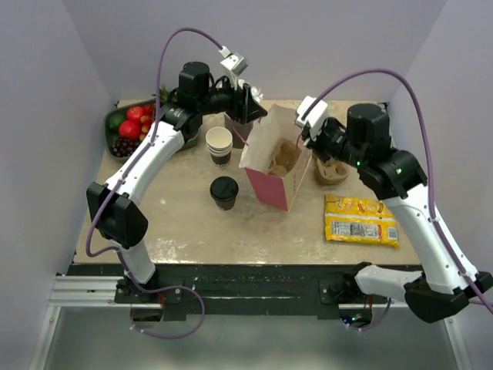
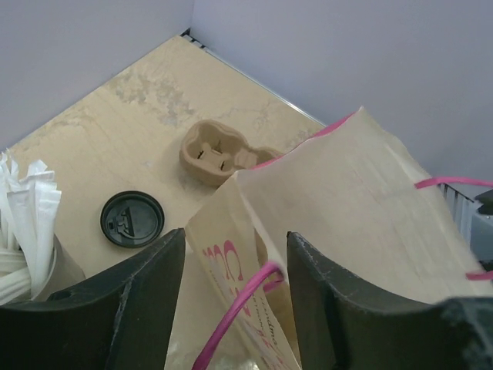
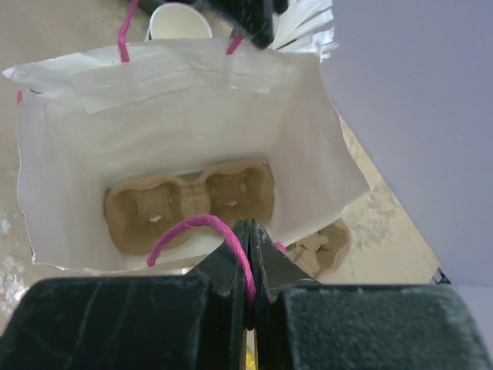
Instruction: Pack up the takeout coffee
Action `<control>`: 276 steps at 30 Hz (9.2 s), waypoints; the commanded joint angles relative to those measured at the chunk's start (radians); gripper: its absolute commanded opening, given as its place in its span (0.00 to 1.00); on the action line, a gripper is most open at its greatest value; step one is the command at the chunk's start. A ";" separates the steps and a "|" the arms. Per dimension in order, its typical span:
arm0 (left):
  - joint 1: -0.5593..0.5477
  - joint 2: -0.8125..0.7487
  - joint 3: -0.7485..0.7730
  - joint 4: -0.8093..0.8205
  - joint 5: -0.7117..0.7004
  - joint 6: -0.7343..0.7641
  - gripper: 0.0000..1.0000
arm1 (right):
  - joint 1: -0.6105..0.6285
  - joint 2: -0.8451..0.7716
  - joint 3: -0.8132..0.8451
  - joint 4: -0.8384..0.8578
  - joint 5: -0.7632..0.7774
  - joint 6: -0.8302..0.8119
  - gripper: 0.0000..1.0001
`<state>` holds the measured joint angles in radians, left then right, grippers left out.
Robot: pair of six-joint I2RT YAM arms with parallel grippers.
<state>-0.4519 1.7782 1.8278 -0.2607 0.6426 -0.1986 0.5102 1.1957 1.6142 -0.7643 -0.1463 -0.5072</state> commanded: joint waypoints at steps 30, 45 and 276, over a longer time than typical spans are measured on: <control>-0.031 -0.056 -0.240 -0.002 -0.007 -0.102 0.73 | -0.116 0.195 0.035 0.189 0.229 0.177 0.89; -0.044 -0.069 -0.202 0.040 0.137 -0.125 0.72 | -0.168 0.311 -0.046 0.077 0.261 0.119 0.82; 0.751 -0.540 -0.679 0.035 0.065 -0.249 0.76 | 0.355 1.003 0.647 -0.317 -0.078 0.150 0.75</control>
<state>0.2897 1.2324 1.1469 -0.2684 0.6781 -0.4282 0.8600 2.2402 2.2082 -1.0855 -0.2203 -0.3428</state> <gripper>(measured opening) 0.761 0.803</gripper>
